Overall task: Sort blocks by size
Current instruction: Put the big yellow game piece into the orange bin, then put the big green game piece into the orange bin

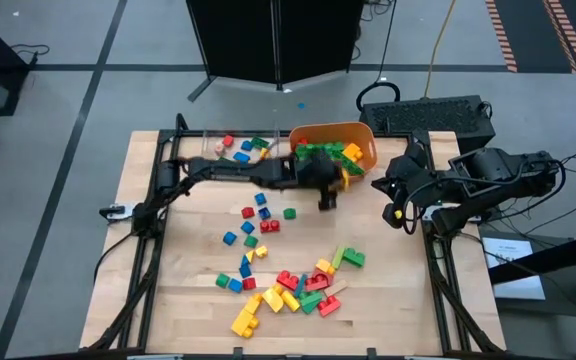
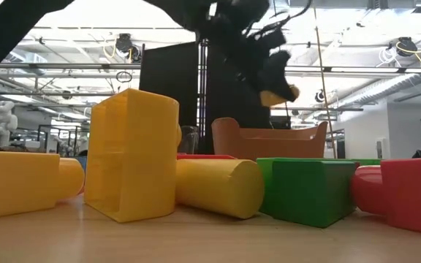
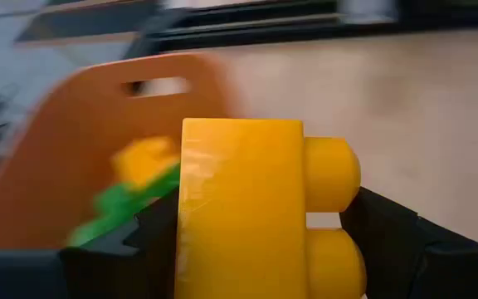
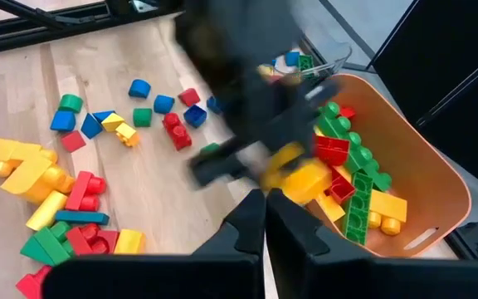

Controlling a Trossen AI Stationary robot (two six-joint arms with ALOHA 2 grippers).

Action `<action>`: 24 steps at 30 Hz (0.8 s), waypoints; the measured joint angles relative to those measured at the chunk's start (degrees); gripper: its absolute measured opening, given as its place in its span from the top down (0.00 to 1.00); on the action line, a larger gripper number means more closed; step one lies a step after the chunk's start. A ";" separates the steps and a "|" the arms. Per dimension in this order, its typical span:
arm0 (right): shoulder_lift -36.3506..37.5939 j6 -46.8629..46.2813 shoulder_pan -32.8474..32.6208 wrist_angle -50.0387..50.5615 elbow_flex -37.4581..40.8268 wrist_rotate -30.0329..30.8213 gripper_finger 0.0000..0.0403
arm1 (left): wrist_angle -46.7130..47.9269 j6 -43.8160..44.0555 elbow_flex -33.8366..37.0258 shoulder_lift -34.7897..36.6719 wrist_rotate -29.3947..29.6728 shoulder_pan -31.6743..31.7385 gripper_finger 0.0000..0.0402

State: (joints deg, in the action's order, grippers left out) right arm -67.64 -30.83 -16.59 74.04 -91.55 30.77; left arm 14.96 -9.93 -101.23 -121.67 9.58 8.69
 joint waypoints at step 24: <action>0.03 -4.23 -0.04 4.93 0.75 -3.92 0.98 | 11.74 1.74 -5.74 -0.05 -14.80 7.24 0.08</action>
State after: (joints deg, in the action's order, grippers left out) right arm -67.61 -35.06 -16.63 78.97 -90.79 26.85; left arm 26.70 -8.19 -106.97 -121.72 -5.22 15.93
